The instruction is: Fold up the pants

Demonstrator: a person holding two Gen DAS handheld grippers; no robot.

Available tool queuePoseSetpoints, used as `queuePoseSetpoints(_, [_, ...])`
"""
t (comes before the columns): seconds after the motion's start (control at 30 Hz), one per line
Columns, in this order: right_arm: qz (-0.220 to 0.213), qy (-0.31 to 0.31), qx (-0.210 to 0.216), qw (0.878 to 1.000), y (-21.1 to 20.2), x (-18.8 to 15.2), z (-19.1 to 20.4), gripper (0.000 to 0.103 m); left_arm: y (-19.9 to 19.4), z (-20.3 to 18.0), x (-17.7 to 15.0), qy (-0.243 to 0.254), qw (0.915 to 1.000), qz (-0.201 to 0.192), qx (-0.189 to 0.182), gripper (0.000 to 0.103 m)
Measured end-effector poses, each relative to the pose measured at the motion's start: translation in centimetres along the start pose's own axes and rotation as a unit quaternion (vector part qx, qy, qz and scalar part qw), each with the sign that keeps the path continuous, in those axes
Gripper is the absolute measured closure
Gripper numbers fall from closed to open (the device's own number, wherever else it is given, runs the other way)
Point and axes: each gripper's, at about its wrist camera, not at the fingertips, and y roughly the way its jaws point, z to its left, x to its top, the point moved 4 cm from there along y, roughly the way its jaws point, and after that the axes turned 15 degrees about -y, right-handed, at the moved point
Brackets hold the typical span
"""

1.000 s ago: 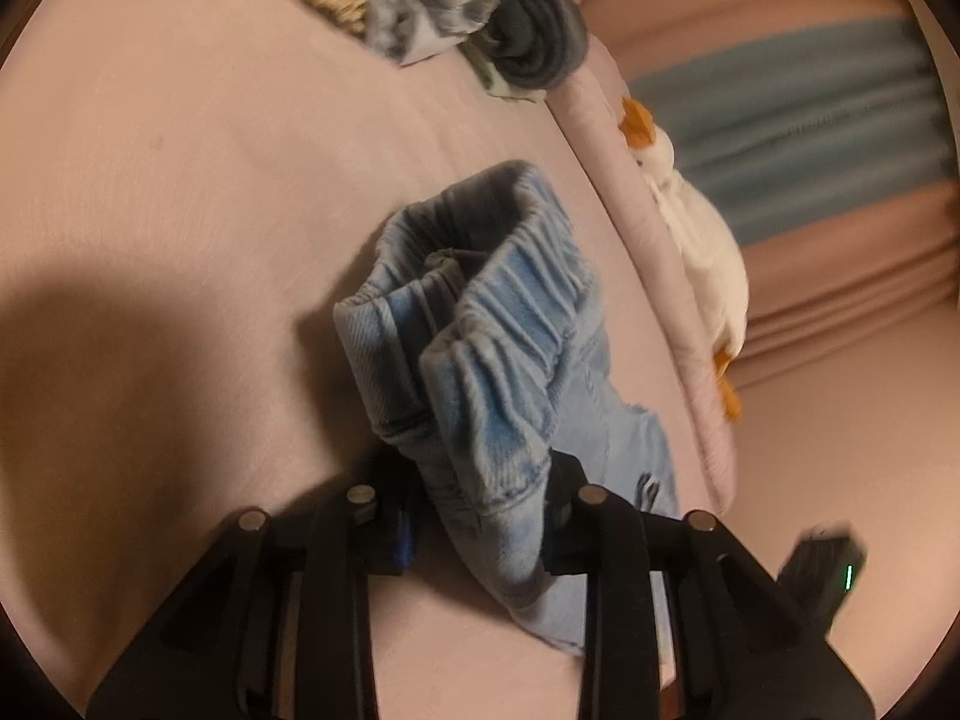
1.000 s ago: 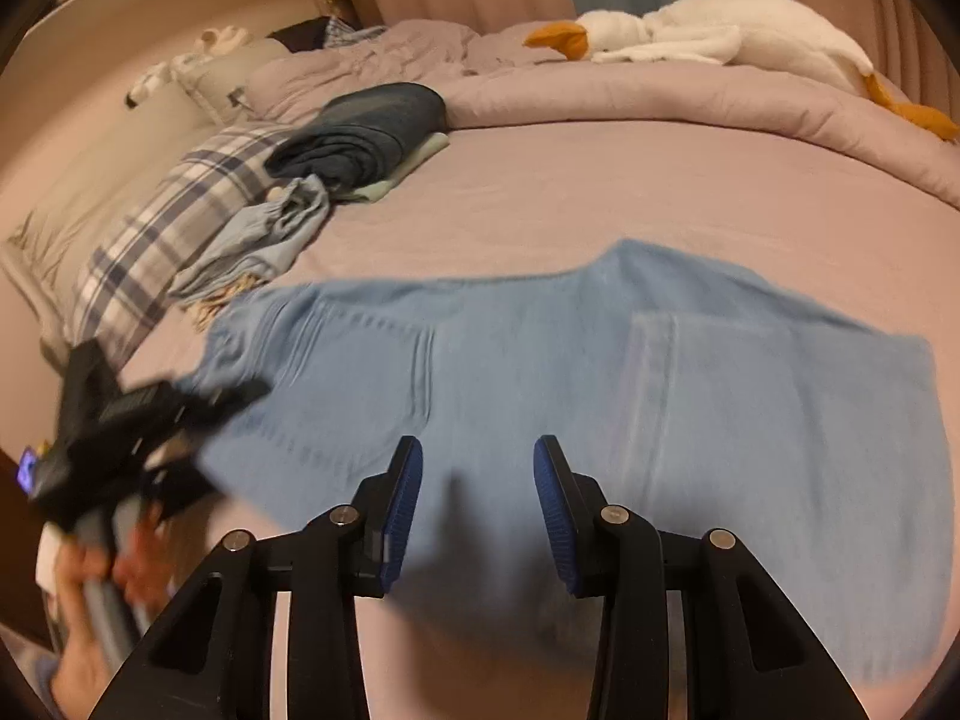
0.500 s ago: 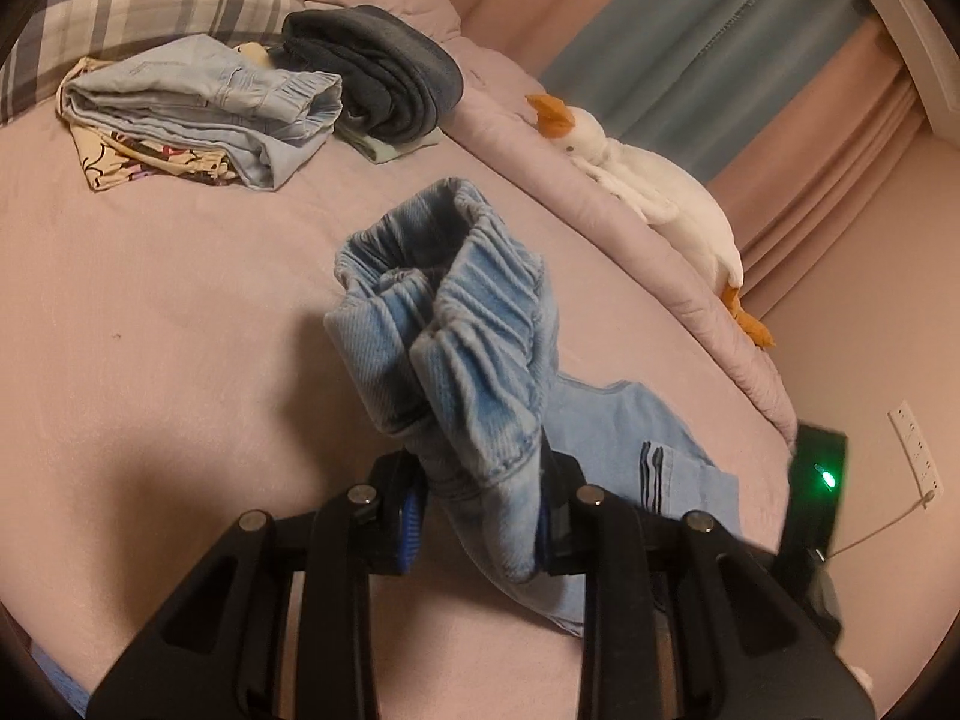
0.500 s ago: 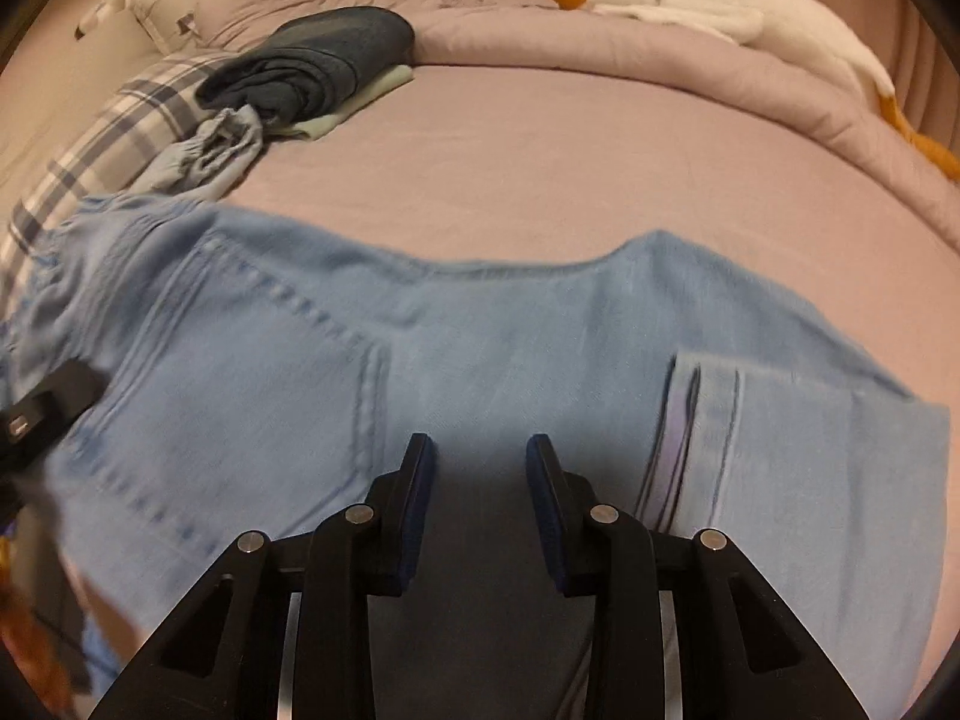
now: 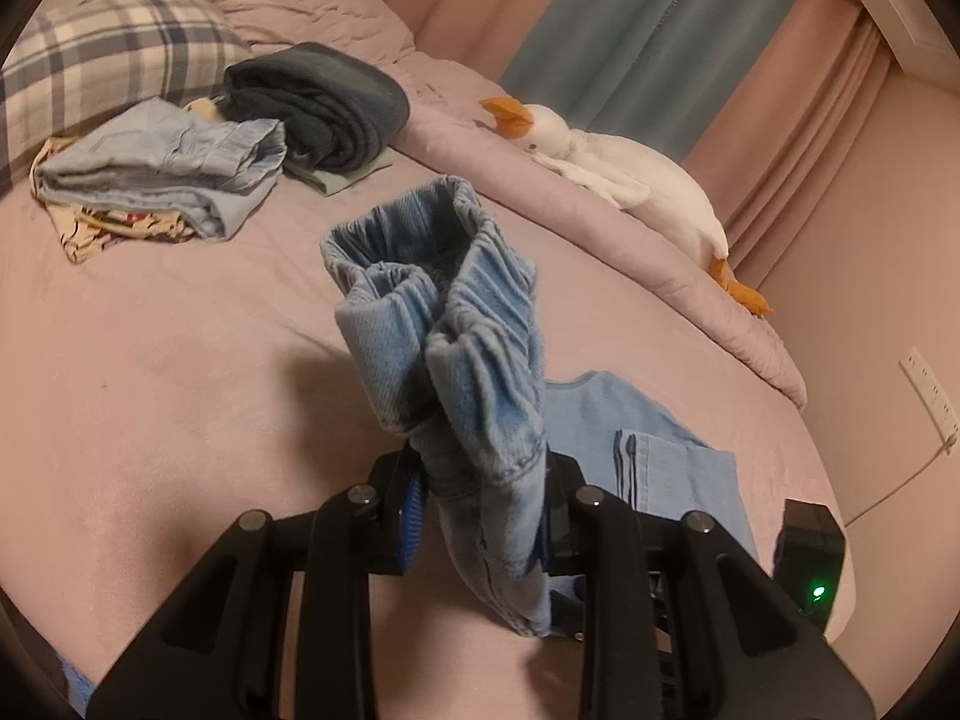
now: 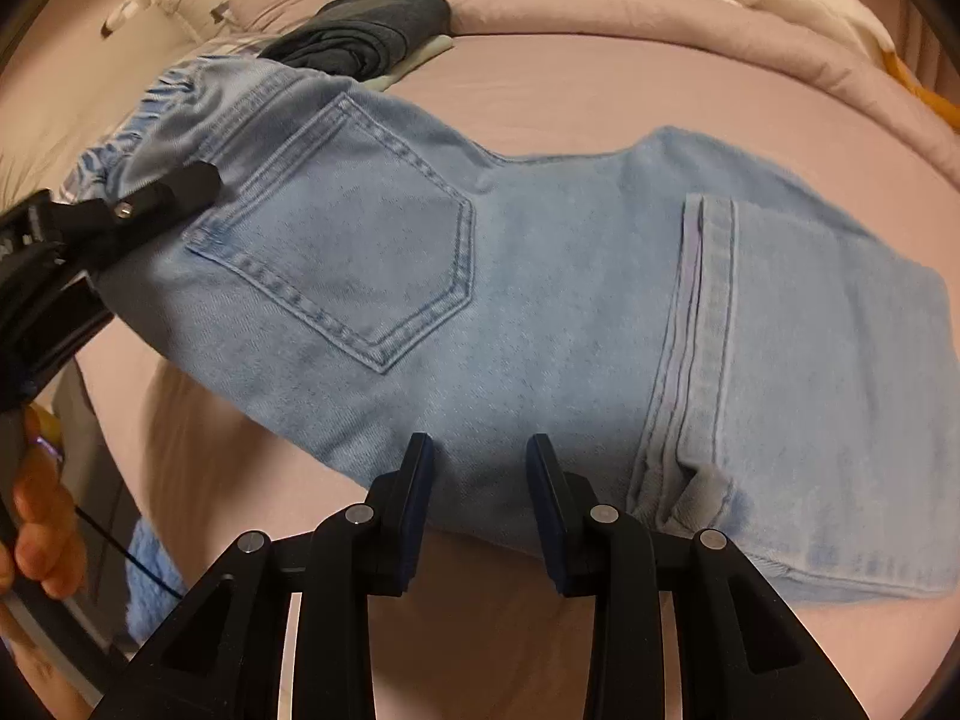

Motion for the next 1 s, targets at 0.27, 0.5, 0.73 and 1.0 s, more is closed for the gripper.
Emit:
queuePoseSetpoints(0.27, [-0.057,0.039,0.04,0.997,-3.3,-1.5,-1.4,0.068,-0.9,-3.8,-0.7,0.049,0.9983,0.001,-0.033,0.075])
queuePoseSetpoints(0.5, [-0.128,0.137,0.039,0.981,-6.7,-4.5,-6.9,0.06,0.5,-8.3,-2.5,0.097,0.9937,0.019,-0.052,0.075])
queuePoseSetpoints(0.73, [-0.171,0.27,0.13,0.939,-6.6,-8.2,-11.4,0.056,3.4,-11.6,-5.7,0.154,0.9849,0.063,-0.049,0.075])
queuePoseSetpoints(1.0, [-0.243,0.395,0.293,0.836,-5.9,-9.1,-14.2,0.042,7.5,-12.5,-11.6,0.237,0.9618,0.137,-0.006,0.073])
